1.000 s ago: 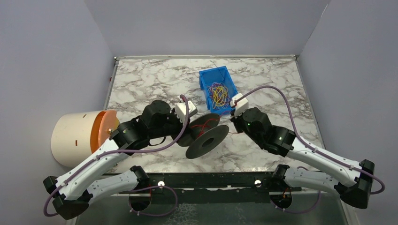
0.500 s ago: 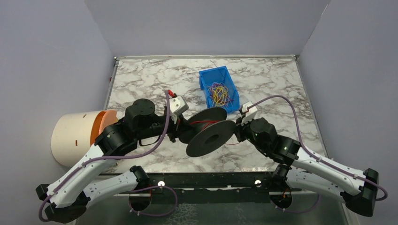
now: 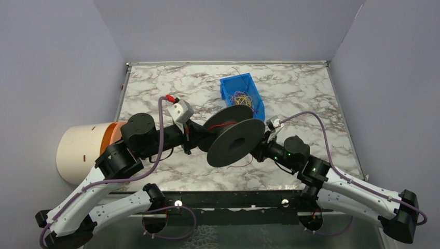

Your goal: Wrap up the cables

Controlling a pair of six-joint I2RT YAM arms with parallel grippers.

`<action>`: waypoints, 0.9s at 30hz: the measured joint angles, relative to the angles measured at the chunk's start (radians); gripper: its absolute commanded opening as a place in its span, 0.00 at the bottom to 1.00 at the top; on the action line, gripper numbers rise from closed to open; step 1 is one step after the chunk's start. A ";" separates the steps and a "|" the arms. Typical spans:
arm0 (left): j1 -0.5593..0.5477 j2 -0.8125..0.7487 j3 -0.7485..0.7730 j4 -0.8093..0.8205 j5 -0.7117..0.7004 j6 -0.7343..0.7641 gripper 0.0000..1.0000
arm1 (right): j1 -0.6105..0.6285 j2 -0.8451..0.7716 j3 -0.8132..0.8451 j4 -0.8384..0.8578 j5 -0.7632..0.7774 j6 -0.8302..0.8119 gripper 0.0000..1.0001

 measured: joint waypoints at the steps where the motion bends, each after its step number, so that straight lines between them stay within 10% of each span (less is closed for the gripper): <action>1: 0.000 -0.005 0.000 0.019 -0.011 -0.009 0.00 | 0.000 0.003 -0.007 0.024 -0.024 0.009 0.01; 27: 0.000 -0.023 -0.045 0.226 -0.177 -0.103 0.00 | 0.000 0.078 -0.045 0.222 -0.156 0.137 0.28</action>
